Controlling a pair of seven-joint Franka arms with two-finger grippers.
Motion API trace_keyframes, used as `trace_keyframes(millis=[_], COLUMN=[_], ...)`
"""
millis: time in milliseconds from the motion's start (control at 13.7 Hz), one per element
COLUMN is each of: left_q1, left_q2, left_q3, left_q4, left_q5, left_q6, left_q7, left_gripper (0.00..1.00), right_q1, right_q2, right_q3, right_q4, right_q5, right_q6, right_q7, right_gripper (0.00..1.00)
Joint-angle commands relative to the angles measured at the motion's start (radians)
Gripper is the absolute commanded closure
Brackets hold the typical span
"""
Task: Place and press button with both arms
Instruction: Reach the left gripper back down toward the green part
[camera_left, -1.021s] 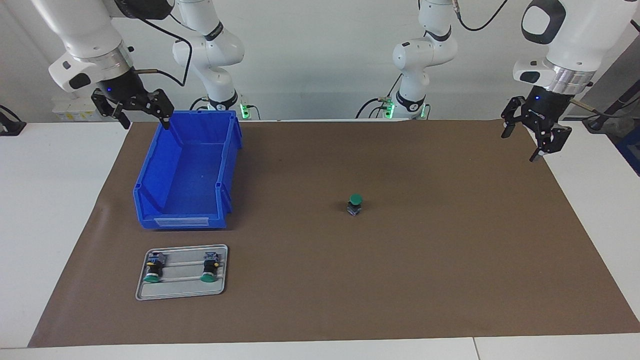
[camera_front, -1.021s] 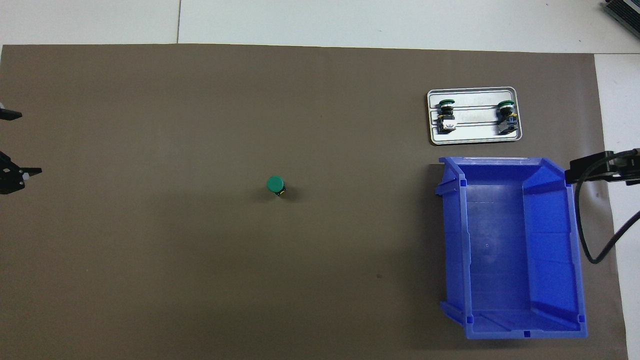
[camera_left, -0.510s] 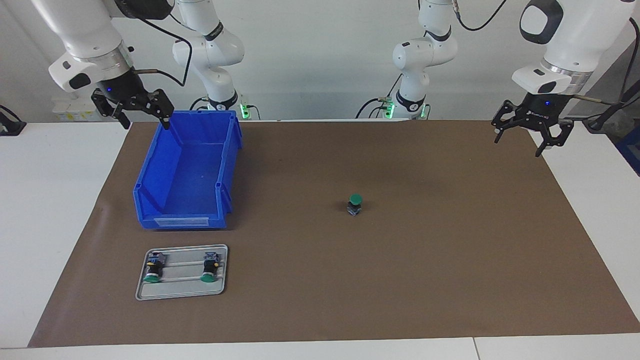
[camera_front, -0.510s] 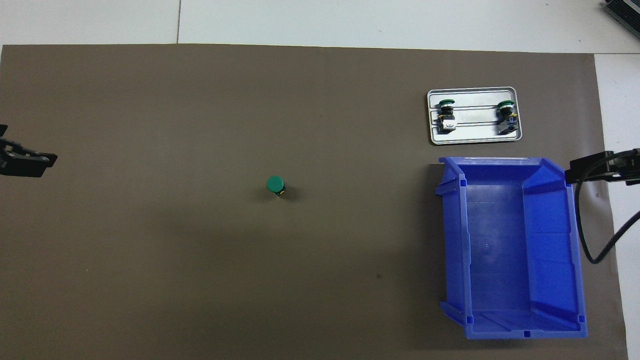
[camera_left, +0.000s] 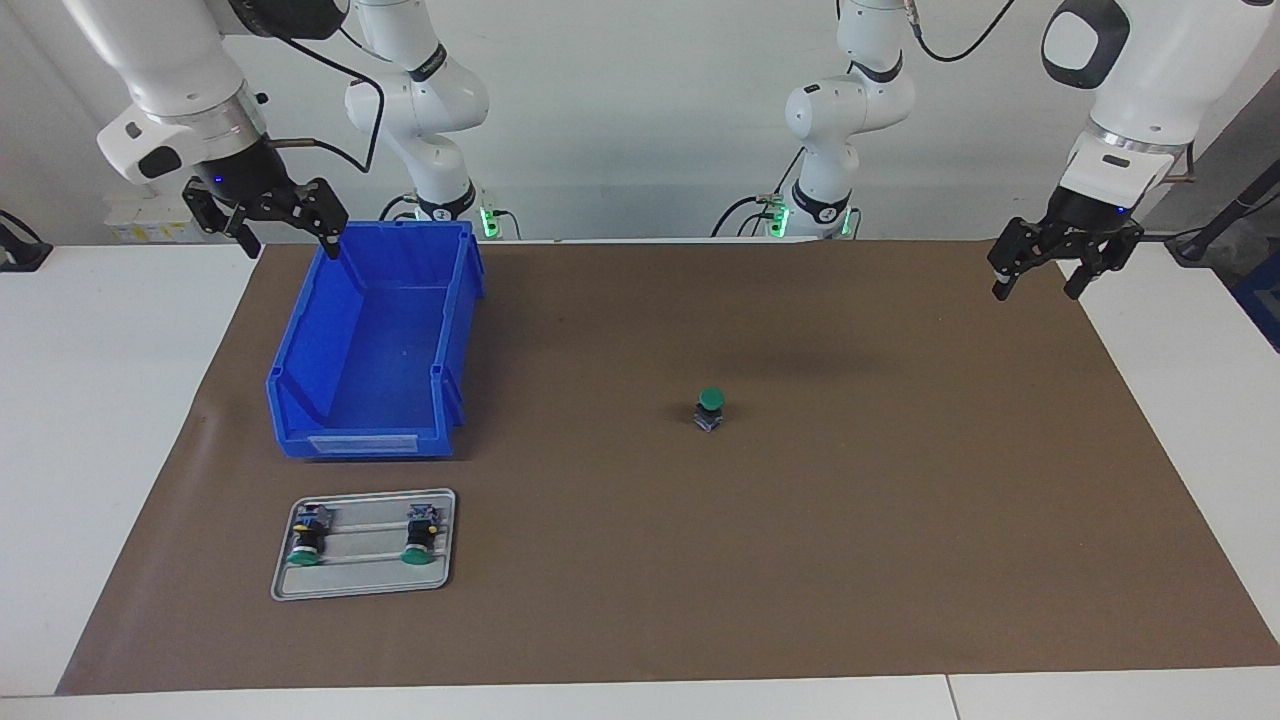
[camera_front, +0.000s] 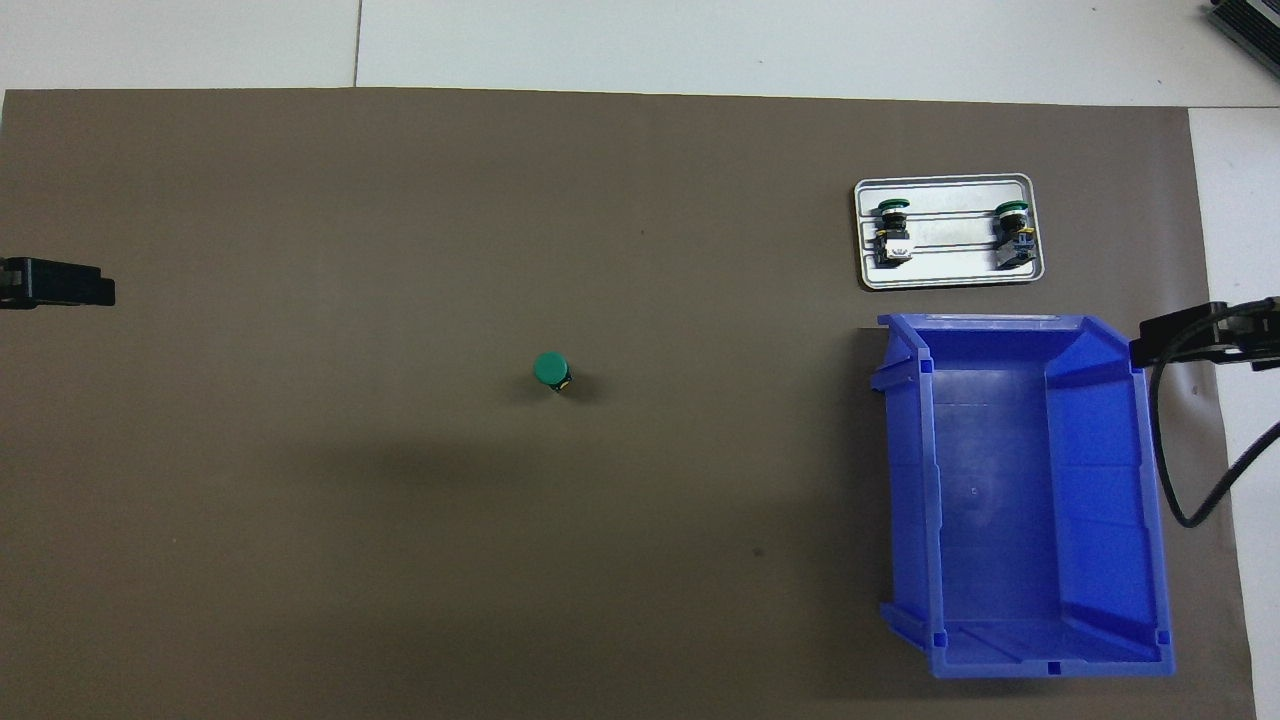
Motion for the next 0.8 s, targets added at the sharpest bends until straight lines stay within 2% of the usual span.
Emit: trace_keyframes(millis=[0, 583, 729], left_q1=[0.010, -0.007, -0.027], left_q2=[-0.042, -0.042, -0.043], left_q3=[0.005, 0.007, -0.004], left_q4=[-0.026, -0.018, -0.023], left_q5=[0.019, 0.020, 0.058], left_q6=[-0.105, -0.124, -0.125], left_q7=[-0.066, -0.066, -0.063], left_gripper=[0.00, 0.00, 0.00], right_q1=[-0.002, -0.002, -0.002], right_q2=[-0.022, -0.022, -0.022], right_q3=[0.002, 0.002, 0.002], right_q4=[-0.021, -0.021, -0.022], right_q5=[0.018, 0.018, 0.018], right_q6=[-0.008, -0.006, -0.008], right_q7=[0.016, 0.016, 0.016], right_gripper=[0.00, 0.00, 0.00])
